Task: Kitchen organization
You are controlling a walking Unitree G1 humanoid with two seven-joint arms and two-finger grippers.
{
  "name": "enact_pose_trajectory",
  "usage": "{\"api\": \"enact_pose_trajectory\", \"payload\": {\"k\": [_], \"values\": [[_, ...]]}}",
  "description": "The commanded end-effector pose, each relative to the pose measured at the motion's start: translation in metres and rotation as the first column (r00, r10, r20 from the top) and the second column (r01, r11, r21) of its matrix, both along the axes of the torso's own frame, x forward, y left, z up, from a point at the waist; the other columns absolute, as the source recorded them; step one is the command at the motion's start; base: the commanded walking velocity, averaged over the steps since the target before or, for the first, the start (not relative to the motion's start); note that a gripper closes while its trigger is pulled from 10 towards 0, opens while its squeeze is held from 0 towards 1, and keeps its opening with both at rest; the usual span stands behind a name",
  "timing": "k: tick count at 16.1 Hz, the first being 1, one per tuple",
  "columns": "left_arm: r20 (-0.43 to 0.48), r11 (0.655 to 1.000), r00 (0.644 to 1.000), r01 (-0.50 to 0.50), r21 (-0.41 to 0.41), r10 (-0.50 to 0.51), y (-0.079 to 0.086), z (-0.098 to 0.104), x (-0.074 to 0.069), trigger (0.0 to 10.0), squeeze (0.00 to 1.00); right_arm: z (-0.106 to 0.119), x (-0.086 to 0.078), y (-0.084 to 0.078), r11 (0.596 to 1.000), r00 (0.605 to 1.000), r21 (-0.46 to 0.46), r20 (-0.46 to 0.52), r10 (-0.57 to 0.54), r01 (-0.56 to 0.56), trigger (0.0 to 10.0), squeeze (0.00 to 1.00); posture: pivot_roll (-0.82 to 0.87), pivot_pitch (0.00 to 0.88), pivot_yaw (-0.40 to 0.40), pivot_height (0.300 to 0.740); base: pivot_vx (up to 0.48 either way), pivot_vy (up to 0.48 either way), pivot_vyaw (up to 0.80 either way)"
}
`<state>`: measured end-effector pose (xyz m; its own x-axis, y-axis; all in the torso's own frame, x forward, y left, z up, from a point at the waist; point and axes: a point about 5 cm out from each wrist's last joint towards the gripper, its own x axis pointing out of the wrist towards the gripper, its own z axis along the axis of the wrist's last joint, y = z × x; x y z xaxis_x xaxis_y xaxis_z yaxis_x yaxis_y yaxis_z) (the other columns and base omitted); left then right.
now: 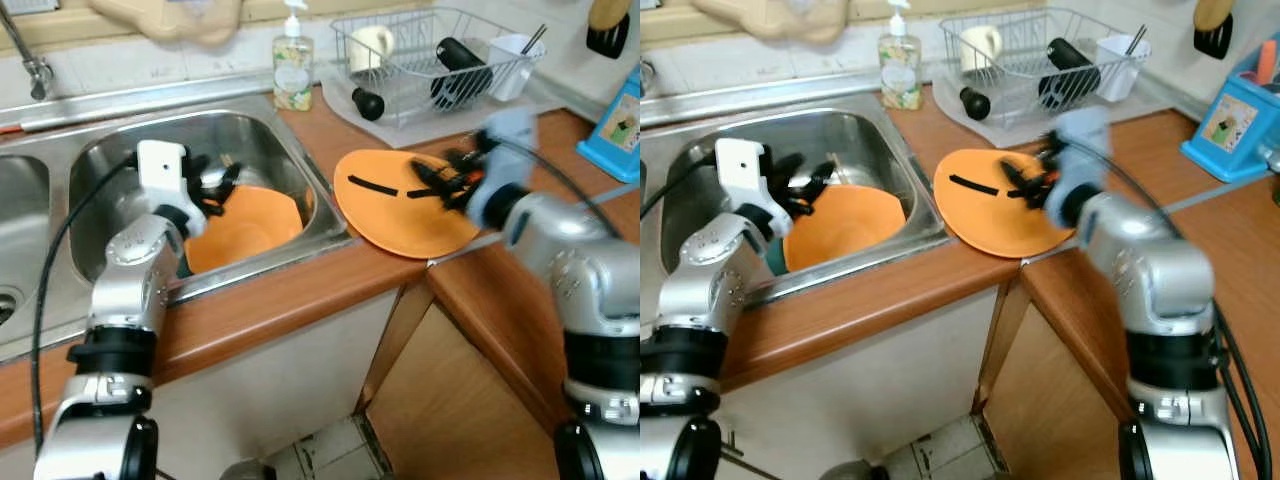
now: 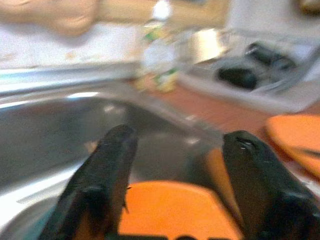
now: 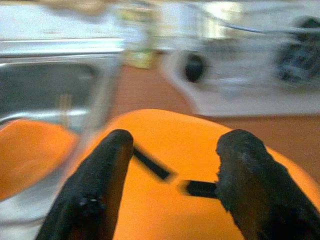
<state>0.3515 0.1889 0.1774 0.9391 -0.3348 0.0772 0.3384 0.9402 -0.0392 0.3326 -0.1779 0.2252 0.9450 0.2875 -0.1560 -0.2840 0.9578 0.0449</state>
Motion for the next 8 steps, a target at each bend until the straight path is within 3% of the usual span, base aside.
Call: {"api": "enact_pose_trajectory", "payload": {"k": [1,3,8], "values": [[0.024,0.993,0.993,0.117,-0.019,-0.116,-0.012,0.008,-0.005,10.0,1.00,-0.005,0.004,-0.016,0.993,0.993,-0.042,-0.041,-0.110,0.108,10.0,1.00,-0.15,0.000,0.003,0.740,0.000,0.000,0.00],[0.024,0.965,0.966,0.260,-0.036,-0.259,-0.026,0.010,-0.014,10.0,1.00,-0.016,0.005,-0.032,0.979,0.972,-0.019,-0.119,-0.203,0.202,10.0,1.00,-0.15,0.000,0.002,0.740,0.000,0.000,0.00],[-0.028,0.895,0.895,0.442,-0.063,-0.444,-0.044,0.001,-0.032,10.0,1.00,-0.033,0.004,-0.050,0.956,0.936,0.081,-0.245,-0.254,0.281,10.0,1.00,-0.15,0.000,0.005,0.740,0.000,0.000,0.00]]}}
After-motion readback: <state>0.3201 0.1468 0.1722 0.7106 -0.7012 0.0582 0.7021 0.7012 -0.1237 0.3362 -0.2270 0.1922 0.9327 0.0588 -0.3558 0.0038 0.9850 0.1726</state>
